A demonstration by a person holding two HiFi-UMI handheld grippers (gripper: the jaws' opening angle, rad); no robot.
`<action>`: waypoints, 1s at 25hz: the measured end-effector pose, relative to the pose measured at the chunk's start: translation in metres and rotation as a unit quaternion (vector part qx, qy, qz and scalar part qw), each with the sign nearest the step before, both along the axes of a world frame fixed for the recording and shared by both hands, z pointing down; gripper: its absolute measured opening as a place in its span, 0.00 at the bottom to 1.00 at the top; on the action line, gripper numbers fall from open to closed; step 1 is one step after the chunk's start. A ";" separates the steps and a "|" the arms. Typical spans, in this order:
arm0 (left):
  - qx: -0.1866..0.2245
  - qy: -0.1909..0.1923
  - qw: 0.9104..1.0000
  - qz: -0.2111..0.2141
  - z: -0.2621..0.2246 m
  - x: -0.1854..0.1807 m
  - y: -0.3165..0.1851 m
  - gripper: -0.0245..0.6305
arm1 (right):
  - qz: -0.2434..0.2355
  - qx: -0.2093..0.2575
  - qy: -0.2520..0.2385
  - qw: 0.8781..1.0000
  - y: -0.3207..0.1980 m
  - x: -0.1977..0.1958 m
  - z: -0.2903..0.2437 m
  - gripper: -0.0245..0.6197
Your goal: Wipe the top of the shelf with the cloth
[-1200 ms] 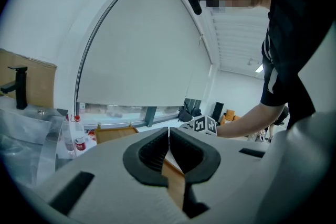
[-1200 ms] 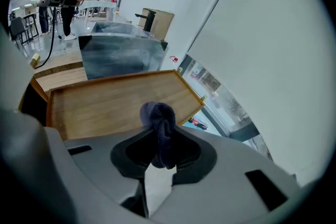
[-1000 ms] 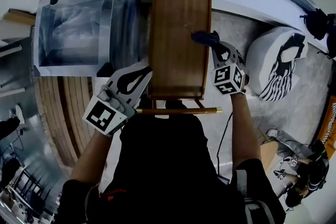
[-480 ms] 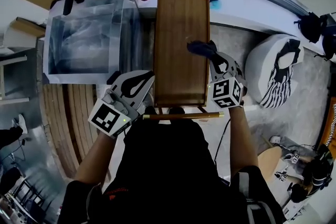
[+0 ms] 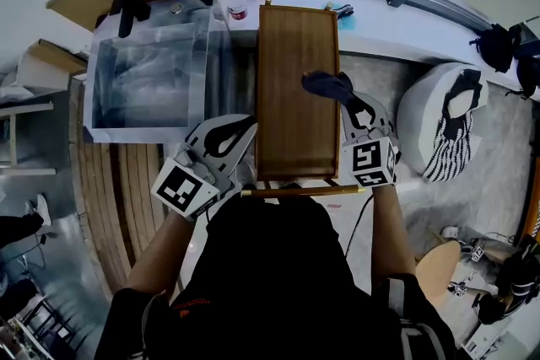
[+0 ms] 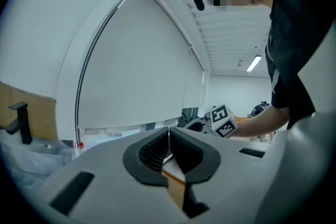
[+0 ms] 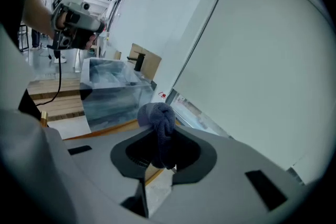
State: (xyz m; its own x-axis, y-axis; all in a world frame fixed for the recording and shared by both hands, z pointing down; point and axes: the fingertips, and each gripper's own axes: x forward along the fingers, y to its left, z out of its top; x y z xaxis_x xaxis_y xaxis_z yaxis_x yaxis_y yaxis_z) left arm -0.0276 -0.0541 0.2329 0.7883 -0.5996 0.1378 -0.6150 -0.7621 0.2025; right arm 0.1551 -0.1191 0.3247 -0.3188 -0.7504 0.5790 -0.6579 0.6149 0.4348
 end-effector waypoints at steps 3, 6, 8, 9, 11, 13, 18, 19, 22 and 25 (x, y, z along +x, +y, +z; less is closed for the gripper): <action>0.009 -0.001 1.000 0.003 -0.008 -0.001 0.002 0.08 | -0.003 0.014 -0.010 1.000 0.005 -0.006 -0.018 0.14; 0.017 -0.001 1.000 0.004 -0.016 -0.004 0.006 0.08 | -0.010 0.032 -0.012 0.999 0.012 -0.013 -0.038 0.14; 0.022 -0.001 1.000 0.005 -0.020 -0.005 0.007 0.08 | -0.013 0.043 -0.015 0.999 0.015 -0.017 -0.050 0.14; 0.025 -0.001 1.000 0.005 -0.021 -0.006 0.007 0.08 | -0.015 0.048 -0.017 0.999 0.016 -0.020 -0.056 0.14; 0.030 -0.001 1.000 0.005 -0.025 -0.008 0.008 0.08 | -0.016 0.060 -0.024 0.998 0.019 -0.025 -0.068 0.14; 0.033 -0.002 0.999 0.005 -0.027 -0.010 0.010 0.08 | -0.017 0.067 -0.042 0.997 0.022 -0.030 -0.079 0.14; 0.036 -0.002 0.999 0.002 -0.033 -0.018 0.011 0.08 | -0.021 0.077 -0.075 0.994 0.029 -0.045 -0.099 0.14; 0.037 -0.003 0.999 0.001 -0.033 -0.019 0.011 0.08 | -0.022 0.079 -0.077 0.994 0.030 -0.047 -0.102 0.14; 0.039 -0.006 0.999 -0.002 -0.034 -0.023 0.011 0.08 | -0.022 0.081 -0.091 0.992 0.033 -0.052 -0.107 0.14; 0.047 -0.005 0.999 -0.005 -0.034 -0.027 0.010 0.08 | -0.020 0.079 -0.122 0.989 0.037 -0.057 -0.114 0.14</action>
State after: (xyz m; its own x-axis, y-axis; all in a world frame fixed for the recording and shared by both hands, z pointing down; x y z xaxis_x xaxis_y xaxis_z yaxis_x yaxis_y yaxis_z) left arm -0.0547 -0.0438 0.1988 0.7815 -0.6176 0.0887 -0.6239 -0.7718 0.1231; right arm 0.0976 -0.0816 0.2102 -0.4666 -0.8092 0.3569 -0.7313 0.5800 0.3589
